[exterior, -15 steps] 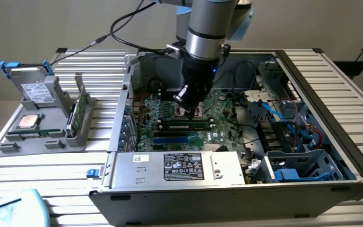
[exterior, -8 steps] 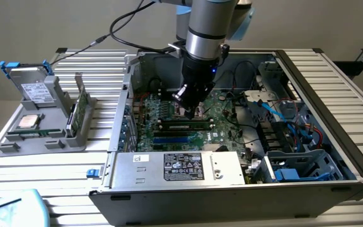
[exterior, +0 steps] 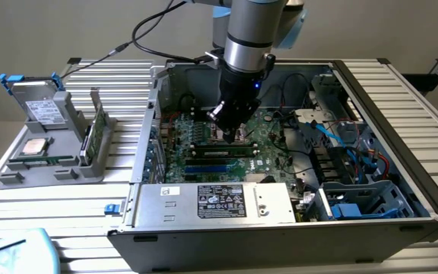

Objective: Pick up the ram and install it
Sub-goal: 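Press down the ram until it locks into place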

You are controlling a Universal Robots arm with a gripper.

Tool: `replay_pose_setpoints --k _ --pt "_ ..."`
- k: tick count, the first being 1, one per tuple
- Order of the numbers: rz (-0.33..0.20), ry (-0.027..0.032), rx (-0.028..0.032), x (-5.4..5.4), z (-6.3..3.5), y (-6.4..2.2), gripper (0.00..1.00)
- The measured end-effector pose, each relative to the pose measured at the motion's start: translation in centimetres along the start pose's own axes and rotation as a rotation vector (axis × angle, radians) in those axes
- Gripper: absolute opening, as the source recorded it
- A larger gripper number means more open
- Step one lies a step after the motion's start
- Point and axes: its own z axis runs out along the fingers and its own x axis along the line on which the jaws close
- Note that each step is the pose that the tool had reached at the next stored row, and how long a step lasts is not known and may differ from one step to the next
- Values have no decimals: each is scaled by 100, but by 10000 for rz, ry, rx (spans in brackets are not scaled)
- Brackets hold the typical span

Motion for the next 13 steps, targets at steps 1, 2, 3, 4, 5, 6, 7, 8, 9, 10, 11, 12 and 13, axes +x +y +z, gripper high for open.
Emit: replay_pose_setpoints --k 1,2,3,4,5,6,7,8,9,10,11,12,13 --pt "108 -6 -9 0 0 0 10" --pt "218 -11 -19 0 0 0 10" --pt "337 -14 -32 0 0 0 10" --pt "448 -15 -45 0 -1 0 10" --pt "557 -16 -58 0 -2 0 10" --pt "662 -15 -70 1 -5 -1 10" --pt "760 -14 -81 1 -11 -1 10" --pt "845 -13 -89 2 -18 0 10" --pt "927 -10 -95 3 -25 0 10" --pt "991 -5 -96 4 -33 0 10" --pt "1045 0 -94 5 -40 0 10" --pt "1096 8 -90 6 -46 -1 10" --pt "1138 15 -83 7 -51 -1 10"
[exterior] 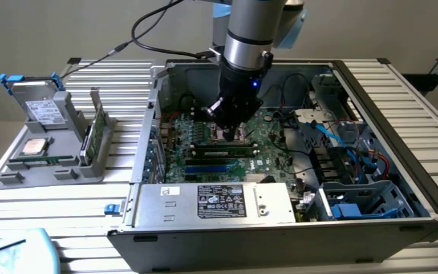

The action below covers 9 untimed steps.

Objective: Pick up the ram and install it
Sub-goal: 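Press down the ram until it locks into place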

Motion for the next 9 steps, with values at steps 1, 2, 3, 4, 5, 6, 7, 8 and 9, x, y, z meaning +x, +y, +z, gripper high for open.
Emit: replay_pose_setpoints --k 1,2,3,4,5,6,7,8,9 --pt "42 7 9 0 -4 0 10" --pt "87 17 22 1 -7 -1 10" --pt "129 28 37 2 -10 -2 10" --pt "174 43 54 3 -14 -3 10" --pt "219 55 71 3 -17 -4 10" --pt "267 67 87 4 -19 -4 10" --pt "319 79 106 4 -19 -4 10" --pt "360 94 129 4 -20 -4 10" --pt "401 109 152 5 -22 -5 10"
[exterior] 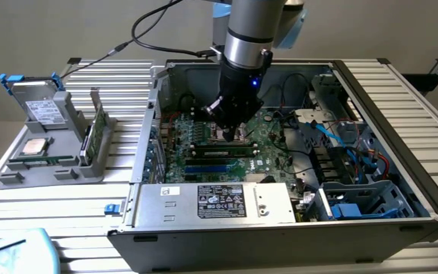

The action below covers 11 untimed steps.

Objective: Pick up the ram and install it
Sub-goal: 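Press down the ram until it locks into place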

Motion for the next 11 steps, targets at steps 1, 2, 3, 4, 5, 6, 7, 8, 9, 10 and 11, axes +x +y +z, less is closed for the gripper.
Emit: replay_pose_setpoints --k 1,2,3,4,5,6,7,8,9,10,11 --pt "47 15 23 0 -2 0 10" --pt "101 29 41 1 -2 0 10" --pt "159 41 58 1 -3 0 10" --pt "220 51 73 1 -4 0 10" --pt "283 61 88 1 -4 0 10" --pt "350 72 104 1 -5 0 10" --pt "416 82 117 1 -5 0 10" --pt "491 92 132 1 -6 0 10" --pt "566 102 144 1 -6 0 10" --pt "646 111 156 1 -6 0 10" --pt "725 120 168 1 -7 0 10"
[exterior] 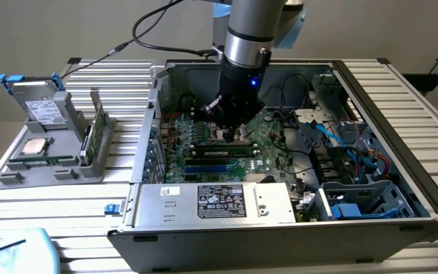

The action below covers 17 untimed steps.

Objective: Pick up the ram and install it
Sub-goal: 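Press down the ram until it locks into place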

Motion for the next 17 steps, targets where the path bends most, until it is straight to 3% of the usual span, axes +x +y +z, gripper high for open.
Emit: replay_pose_setpoints --k 8,17 --pt "691 61 76 0 -1 0 10" --pt "1488 -75 49 1 -7 0 10"
